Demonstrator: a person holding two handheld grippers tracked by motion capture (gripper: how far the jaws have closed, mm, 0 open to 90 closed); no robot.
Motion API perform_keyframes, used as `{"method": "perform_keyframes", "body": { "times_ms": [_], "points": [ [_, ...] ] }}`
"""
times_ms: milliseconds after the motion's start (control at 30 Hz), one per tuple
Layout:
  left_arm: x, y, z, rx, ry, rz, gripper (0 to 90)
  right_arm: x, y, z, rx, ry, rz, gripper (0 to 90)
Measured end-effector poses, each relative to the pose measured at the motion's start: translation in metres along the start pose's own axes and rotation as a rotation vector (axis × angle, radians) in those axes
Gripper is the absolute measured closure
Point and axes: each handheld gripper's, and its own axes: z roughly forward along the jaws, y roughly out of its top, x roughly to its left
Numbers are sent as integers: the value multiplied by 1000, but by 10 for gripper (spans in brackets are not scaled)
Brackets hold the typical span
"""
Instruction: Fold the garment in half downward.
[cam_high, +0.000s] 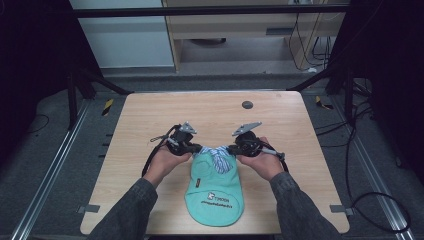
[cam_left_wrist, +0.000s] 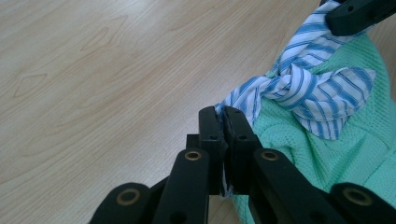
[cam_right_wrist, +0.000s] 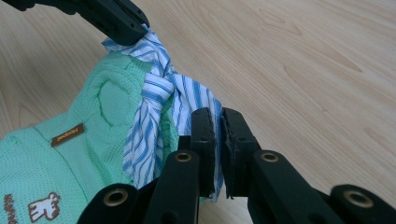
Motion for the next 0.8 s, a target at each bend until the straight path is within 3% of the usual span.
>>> {"method": "perform_keyframes", "body": {
  "times_ms": [233,433,533,800],
  "points": [
    [2,4,-4,-1,7,16,871,1,9,-6,2,-8,-48,842],
    [3,10,-15,-10,15,32,871,1,15,-10,-14,-9,-56,842],
    [2,16,-17,3,22,54,871,1,19,-13,-10,-13,-64,841],
    [10,34,-19,5,18,69,871,-5,29,-19,-9,-39,-80,842]
  ]
}}
